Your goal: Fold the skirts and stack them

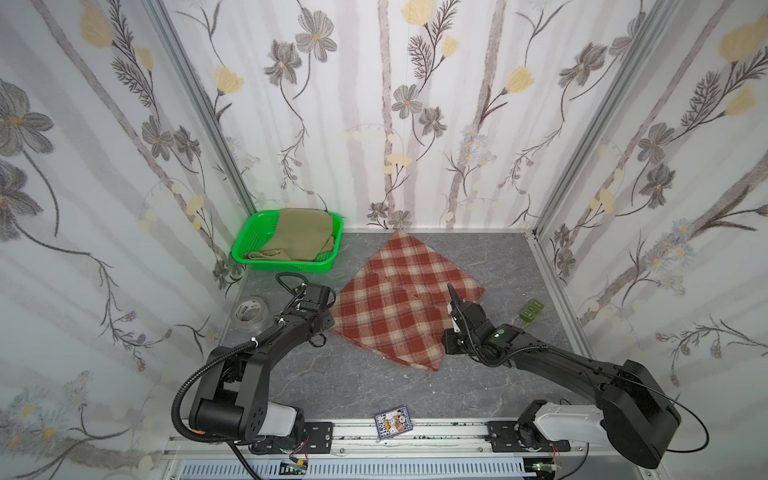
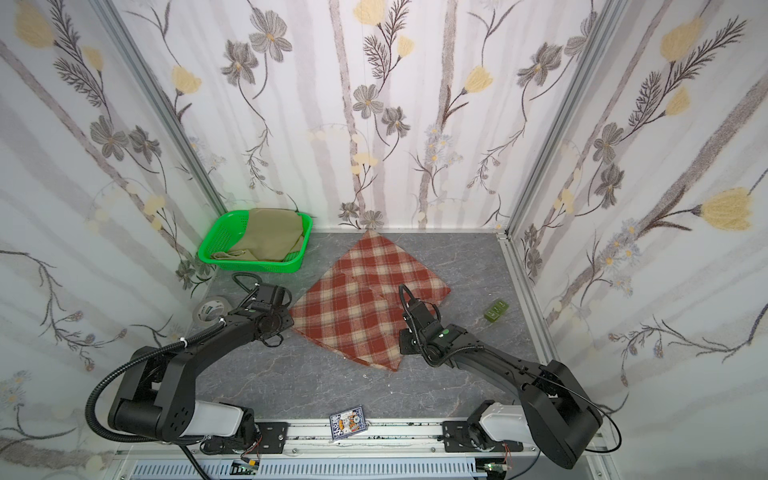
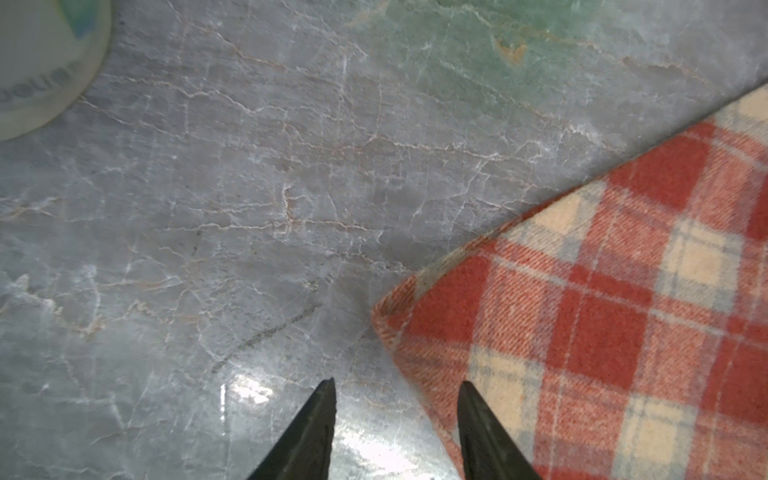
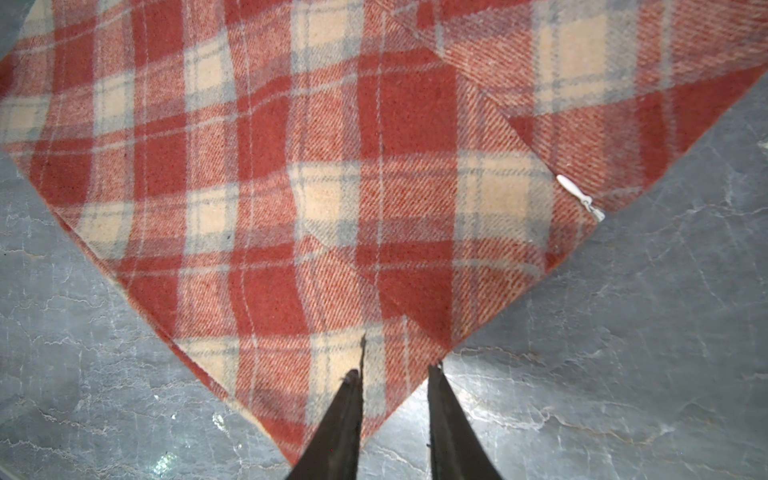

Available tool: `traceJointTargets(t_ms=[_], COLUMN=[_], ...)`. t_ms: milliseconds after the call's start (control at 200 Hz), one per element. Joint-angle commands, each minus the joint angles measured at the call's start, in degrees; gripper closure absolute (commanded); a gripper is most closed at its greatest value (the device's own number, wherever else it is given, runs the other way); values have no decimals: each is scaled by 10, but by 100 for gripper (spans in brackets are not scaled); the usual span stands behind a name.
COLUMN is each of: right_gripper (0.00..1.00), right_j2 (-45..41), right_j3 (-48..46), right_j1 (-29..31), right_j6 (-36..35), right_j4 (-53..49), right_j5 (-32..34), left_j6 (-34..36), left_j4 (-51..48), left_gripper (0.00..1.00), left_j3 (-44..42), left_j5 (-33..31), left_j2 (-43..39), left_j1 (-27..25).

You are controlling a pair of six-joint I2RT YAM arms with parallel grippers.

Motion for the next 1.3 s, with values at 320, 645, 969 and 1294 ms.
traceJointTargets(t_ms=[320, 645, 969, 1294], right_gripper=[72, 73, 74, 68], right_j2=[9, 32, 43, 25], right_j3=[11, 31, 44, 48], right_j1=[2, 5, 8, 94], right_j6=[11, 10, 5, -19], right_j4=[19, 9, 1, -68], right_j5=[-2, -8, -8, 77], left_j6=[15, 10, 13, 17], left_j4=[42, 49, 68, 68], left_gripper=[61, 58, 75, 100], left_j3=[10, 5, 8, 4], left_j5=[-10, -16, -9, -5], left_j2=[54, 44, 73, 61], left_j1=[4, 12, 13, 14])
